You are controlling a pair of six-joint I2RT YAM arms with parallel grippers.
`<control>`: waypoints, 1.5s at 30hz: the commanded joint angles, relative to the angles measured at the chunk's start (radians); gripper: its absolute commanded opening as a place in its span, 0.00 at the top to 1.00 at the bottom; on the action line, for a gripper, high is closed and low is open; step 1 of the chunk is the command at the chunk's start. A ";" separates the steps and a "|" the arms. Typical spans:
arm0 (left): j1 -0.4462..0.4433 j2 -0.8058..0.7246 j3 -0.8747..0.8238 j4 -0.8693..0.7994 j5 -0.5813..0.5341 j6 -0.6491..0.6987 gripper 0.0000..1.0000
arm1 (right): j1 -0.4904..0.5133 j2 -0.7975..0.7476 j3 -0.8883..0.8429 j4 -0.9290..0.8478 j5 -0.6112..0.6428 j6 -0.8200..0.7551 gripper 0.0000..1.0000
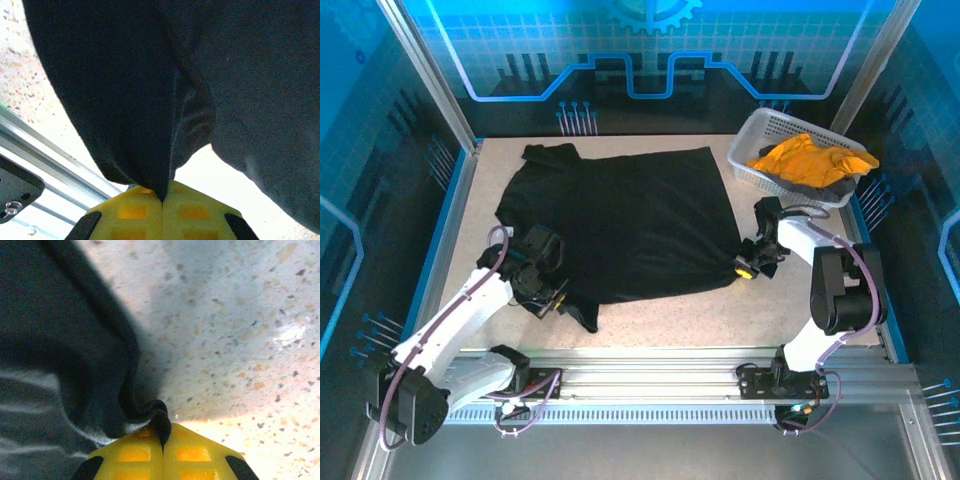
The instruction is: Fold and stack the t-shirts
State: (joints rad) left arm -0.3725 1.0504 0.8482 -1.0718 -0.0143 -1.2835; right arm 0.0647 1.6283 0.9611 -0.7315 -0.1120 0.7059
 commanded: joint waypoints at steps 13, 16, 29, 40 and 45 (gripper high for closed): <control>0.230 -0.053 0.605 0.260 -0.248 0.328 1.00 | 0.056 -0.296 0.519 0.024 -0.044 -0.101 1.00; 0.231 -0.084 0.704 0.359 -0.294 0.407 1.00 | 0.058 -0.368 0.580 0.094 -0.049 -0.087 1.00; 0.231 -0.065 0.998 0.668 -0.398 0.597 1.00 | 0.057 -0.600 0.646 0.348 -0.035 -0.026 1.00; 0.450 0.691 1.409 0.665 -0.152 0.392 1.00 | 0.048 -0.011 1.029 0.347 -0.041 -0.014 1.00; 0.509 1.096 1.698 0.624 0.043 0.317 1.00 | 0.038 0.443 1.484 0.099 -0.075 -0.021 1.00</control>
State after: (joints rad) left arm 0.1017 2.0239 2.4294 -0.4053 -0.1173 -0.8898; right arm 0.1158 1.9034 2.2665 -0.4641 -0.1673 0.6842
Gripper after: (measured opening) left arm 0.053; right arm 0.059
